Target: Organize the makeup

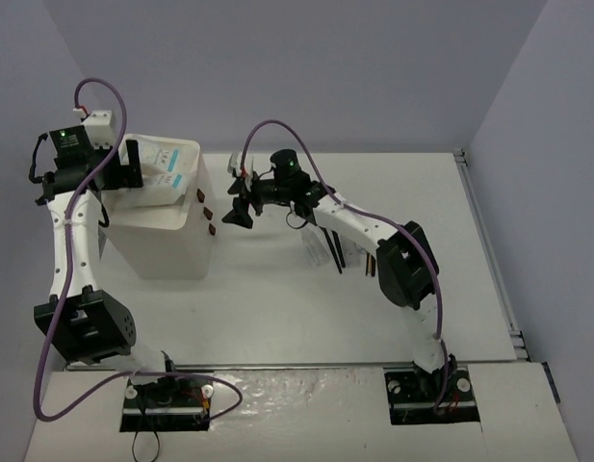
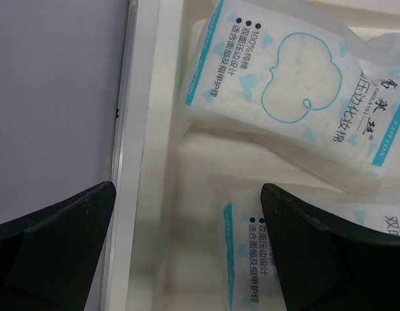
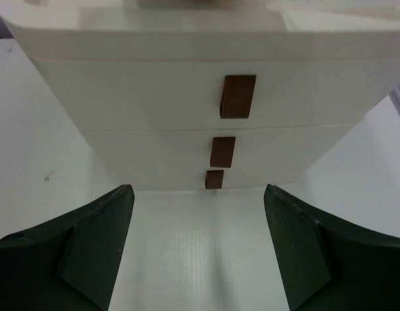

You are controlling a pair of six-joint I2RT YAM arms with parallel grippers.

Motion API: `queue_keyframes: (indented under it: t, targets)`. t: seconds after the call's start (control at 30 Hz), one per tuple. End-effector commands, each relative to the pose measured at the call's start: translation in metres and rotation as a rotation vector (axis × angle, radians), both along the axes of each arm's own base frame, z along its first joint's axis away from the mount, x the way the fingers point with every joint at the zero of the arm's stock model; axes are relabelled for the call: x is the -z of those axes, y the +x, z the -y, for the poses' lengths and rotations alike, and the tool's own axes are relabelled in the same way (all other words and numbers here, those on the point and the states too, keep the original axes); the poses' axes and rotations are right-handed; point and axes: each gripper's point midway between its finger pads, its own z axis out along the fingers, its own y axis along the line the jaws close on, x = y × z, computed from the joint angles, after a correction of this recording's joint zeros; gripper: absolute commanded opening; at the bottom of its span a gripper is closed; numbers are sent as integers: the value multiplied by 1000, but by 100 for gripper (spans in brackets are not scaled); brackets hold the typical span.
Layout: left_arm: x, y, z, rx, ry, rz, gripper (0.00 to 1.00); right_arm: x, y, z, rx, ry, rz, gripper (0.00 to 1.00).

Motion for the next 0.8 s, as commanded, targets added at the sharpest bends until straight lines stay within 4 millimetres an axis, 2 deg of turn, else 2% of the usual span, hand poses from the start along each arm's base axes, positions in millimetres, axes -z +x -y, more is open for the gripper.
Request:
queue_keyframes:
  t: [0.0,0.1,0.17,0.23,0.33,0.47,0.5,0.53,0.67,0.77]
  targets:
    - [-39,18,-5,67,62,120,87,-55,6,-17,-89,119,159,77]
    - [-32,20,0,95,47,112,80,-52,11,-23,-110,130,181,75]
    - [-26,21,3,107,33,111,77,-43,15,-29,-114,130,177,75]
    - [-19,22,7,127,16,106,72,-46,17,-33,-121,145,186,74]
    - [-10,25,8,132,0,91,62,-50,20,-39,-121,200,182,72]
    - [0,30,11,151,-27,77,43,-55,23,-50,-129,244,184,68]
    - [2,30,11,151,-29,72,43,-55,23,-50,-128,245,175,67]
    - [2,30,12,155,-35,71,37,-57,23,-52,-133,256,180,67]
    - [4,34,20,191,-60,85,27,-59,20,-60,-145,282,173,62]
    - [6,36,23,203,-78,88,14,-61,19,-62,-147,292,171,60]
